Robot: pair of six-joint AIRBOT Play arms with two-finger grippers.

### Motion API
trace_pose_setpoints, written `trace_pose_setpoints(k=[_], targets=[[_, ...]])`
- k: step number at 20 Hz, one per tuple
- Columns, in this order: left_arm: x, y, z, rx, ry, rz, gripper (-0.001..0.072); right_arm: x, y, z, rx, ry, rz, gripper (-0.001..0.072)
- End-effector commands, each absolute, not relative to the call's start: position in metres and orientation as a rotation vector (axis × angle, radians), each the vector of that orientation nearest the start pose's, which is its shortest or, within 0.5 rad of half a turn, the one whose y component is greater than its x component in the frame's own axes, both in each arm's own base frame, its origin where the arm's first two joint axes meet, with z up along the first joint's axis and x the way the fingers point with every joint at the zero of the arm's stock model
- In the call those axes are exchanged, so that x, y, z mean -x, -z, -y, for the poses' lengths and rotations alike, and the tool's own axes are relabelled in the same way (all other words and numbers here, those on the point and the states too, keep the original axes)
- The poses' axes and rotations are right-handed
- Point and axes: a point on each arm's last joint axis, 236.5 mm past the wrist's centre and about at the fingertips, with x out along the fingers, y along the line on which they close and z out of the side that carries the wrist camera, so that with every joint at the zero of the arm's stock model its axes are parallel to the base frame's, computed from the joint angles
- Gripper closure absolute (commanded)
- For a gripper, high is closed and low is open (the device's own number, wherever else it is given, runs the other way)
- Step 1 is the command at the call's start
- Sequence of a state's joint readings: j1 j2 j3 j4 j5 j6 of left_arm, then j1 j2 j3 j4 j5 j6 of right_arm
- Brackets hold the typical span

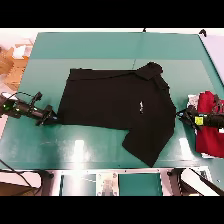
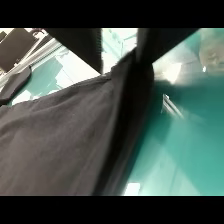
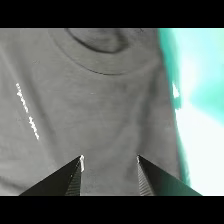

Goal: Fold the shirts.

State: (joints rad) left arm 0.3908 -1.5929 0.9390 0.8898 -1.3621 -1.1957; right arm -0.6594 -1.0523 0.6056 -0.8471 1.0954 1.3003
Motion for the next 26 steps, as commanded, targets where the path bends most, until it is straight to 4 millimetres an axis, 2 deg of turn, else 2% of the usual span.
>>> trace_pose_setpoints(k=[1,2,5,6,7,10,11,14,17,19,20,21,22,24,25,26], targets=[[-0.302,0.102,0.036,0.825,0.378,-1.622,0.0484,-0.257,0.055,0.054,-1.09,0.166,-1.201,0.0306],[-0.302,0.099,0.034,0.811,0.389,-1.627,0.0484,-0.246,0.059,0.063,-1.118,0.203,-1.21,0.0306],[-0.309,0.081,0.014,0.737,0.405,-1.634,0.0482,-0.237,0.062,0.082,-1.179,0.272,-1.176,0.0306],[-0.309,0.077,0.006,0.714,0.396,-1.645,0.036,-0.236,0.065,0.08,-1.188,0.27,-1.19,0.0307],[-0.306,0.078,-0.004,0.689,0.361,-1.667,0.0271,-0.232,0.073,0.074,-1.199,0.264,-1.22,0.0308],[-0.298,0.094,-0.02,0.641,0.283,-1.696,0.0272,-0.223,0.105,0.05,-1.2,0.239,-1.315,0.0323],[-0.296,0.101,-0.017,0.657,0.272,-1.689,0.0272,-0.221,0.113,0.043,-1.185,0.224,-1.343,0.0326],[-0.306,0.109,0.007,0.785,0.299,-1.605,0.0273,-0.222,0.132,0.027,-1.149,0.201,-1.395,0.0326],[-0.325,0.107,0.024,0.895,0.335,-1.493,0.0291,-0.237,0.137,0.017,-1.126,0.169,-1.374,0.0326],[-0.331,0.107,0.041,0.952,0.381,-1.484,0.0292,-0.242,0.138,0.01,-1.13,0.155,-1.375,0.0326],[-0.328,0.109,0.05,0.952,0.41,-1.507,0.0306,-0.242,0.138,0.008,-1.125,0.149,-1.38,0.0327],[-0.323,0.111,0.059,0.934,0.449,-1.531,0.0531,-0.241,0.137,0.007,-1.119,0.139,-1.382,0.0365],[-0.321,0.111,0.065,0.922,0.47,-1.543,0.0663,-0.24,0.137,0.006,-1.116,0.13,-1.386,0.0364],[-0.318,0.109,0.066,0.923,0.483,-1.55,0.068,-0.237,0.134,0.001,-1.122,0.107,-1.406,0.0367],[-0.316,0.107,0.065,0.93,0.489,-1.557,0.068,-0.234,0.133,-0.002,-1.117,0.085,-1.421,0.0434],[-0.314,0.105,0.064,0.94,0.495,-1.56,0.068,-0.231,0.13,-0.003,-1.106,0.062,-1.433,0.0453]])
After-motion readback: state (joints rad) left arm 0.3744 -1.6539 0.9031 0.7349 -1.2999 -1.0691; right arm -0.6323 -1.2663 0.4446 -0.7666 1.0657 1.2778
